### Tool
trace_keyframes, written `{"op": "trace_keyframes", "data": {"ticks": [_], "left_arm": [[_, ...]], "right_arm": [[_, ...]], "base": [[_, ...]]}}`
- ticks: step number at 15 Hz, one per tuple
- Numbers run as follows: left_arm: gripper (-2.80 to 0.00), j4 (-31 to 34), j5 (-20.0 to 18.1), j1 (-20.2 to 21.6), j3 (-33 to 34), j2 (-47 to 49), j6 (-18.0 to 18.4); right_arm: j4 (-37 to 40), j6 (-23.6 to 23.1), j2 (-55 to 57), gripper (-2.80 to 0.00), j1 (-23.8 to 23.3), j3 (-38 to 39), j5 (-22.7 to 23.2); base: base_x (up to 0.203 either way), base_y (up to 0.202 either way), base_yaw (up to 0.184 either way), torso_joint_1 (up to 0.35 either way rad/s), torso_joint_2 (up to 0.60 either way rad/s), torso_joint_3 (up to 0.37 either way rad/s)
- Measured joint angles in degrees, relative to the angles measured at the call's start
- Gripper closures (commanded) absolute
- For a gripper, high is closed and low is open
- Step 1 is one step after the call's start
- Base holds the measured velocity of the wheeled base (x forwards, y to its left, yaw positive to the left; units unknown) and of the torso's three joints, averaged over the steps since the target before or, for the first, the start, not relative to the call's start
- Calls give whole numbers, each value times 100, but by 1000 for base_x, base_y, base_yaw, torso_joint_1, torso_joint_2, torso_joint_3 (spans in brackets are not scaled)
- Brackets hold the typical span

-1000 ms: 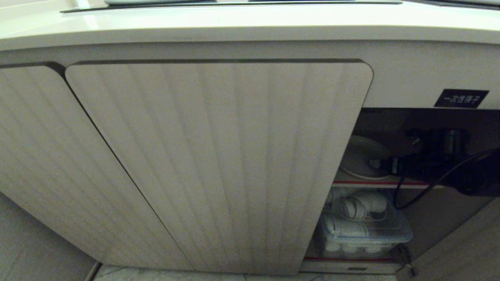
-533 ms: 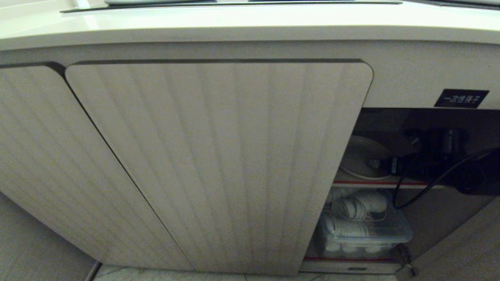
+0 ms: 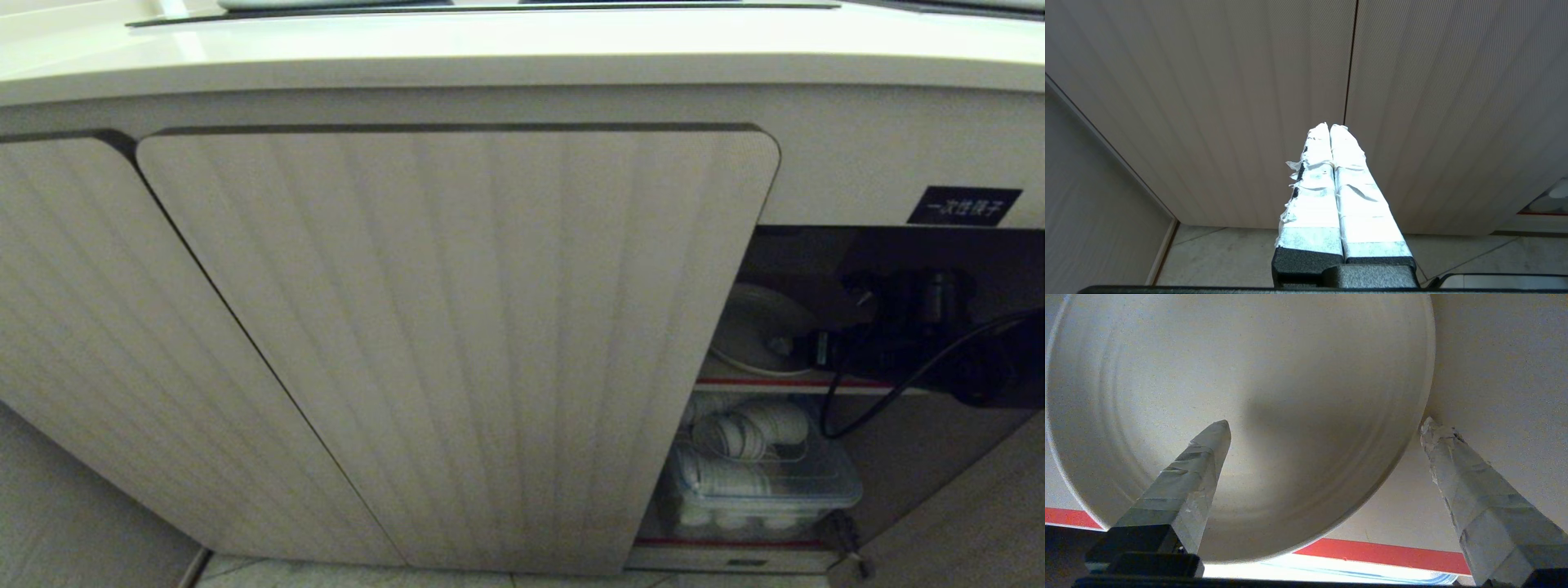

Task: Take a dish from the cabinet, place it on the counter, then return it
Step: Take the plate from the cabinet

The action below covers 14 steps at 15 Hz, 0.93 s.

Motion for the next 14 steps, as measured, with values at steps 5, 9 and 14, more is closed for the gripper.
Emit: {"op": "trace_keyframes", "data": {"ticks": [5, 9, 14], "left_arm": [[0, 0, 0, 0, 0, 0, -2], [0, 0, 0, 0, 0, 0, -2], [0, 0, 0, 0, 0, 0, -2]], "right_arm": [[40, 8, 0, -280, 17, -13, -2], [39, 9, 0, -280, 35, -23, -1], [45, 26, 16, -280, 49, -127, -1]], "base": [[0, 0, 0, 0, 0, 0], [0, 0, 0, 0, 0, 0], [0, 0, 0, 0, 0, 0]]}}
